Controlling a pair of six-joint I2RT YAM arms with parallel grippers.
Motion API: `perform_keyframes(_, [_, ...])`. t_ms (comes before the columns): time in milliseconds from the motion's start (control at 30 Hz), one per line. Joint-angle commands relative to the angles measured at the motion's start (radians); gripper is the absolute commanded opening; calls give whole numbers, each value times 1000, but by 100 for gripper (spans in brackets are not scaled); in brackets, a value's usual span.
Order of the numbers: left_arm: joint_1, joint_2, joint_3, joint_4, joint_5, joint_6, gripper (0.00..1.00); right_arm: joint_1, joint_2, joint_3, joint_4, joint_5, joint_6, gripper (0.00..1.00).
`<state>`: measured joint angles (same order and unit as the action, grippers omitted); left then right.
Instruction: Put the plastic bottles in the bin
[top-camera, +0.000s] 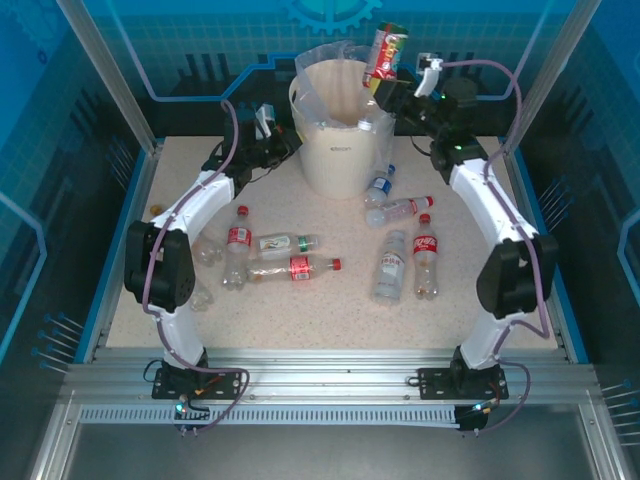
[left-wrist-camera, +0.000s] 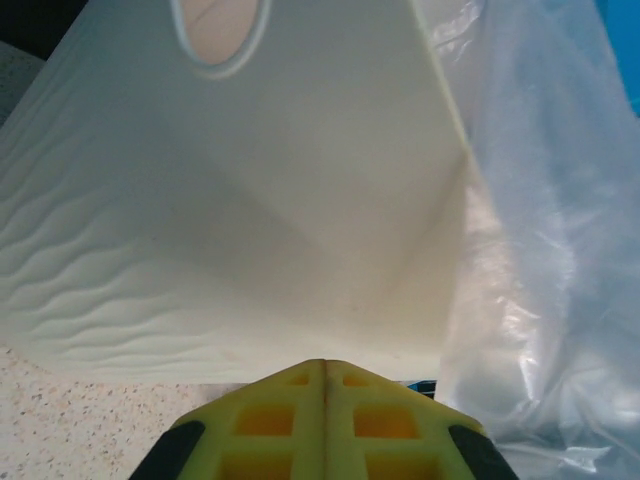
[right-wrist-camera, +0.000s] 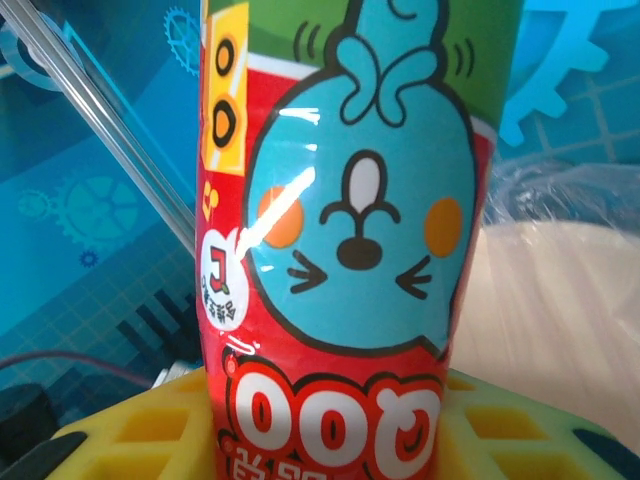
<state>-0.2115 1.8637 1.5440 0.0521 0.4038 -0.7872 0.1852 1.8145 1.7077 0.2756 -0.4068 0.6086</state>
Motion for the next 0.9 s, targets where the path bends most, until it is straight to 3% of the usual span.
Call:
perform_keyframes(0, [11,-46,-31,53,52,2,0,33,77,57,212,52,-32,28])
perform_keyframes(333, [34,-246,-190,68,43,37,2,89,259,253,30,97,-206,30])
perform_keyframes(500, [55,-270,-181,83,12,27,53,99,304,272,-93,105,-244,36])
perform_keyframes(700, [55,-191,-112,72,17,6,86,118,319,290,-191,105,-303,43])
perform_keyframes(767, [55,-170,-107,79,5,-1,93,123,316,298,-225,112,-331,47])
perform_keyframes(867, [54,-140,-108,130,20,-41,96,129,310,315,-278,120,-371,54])
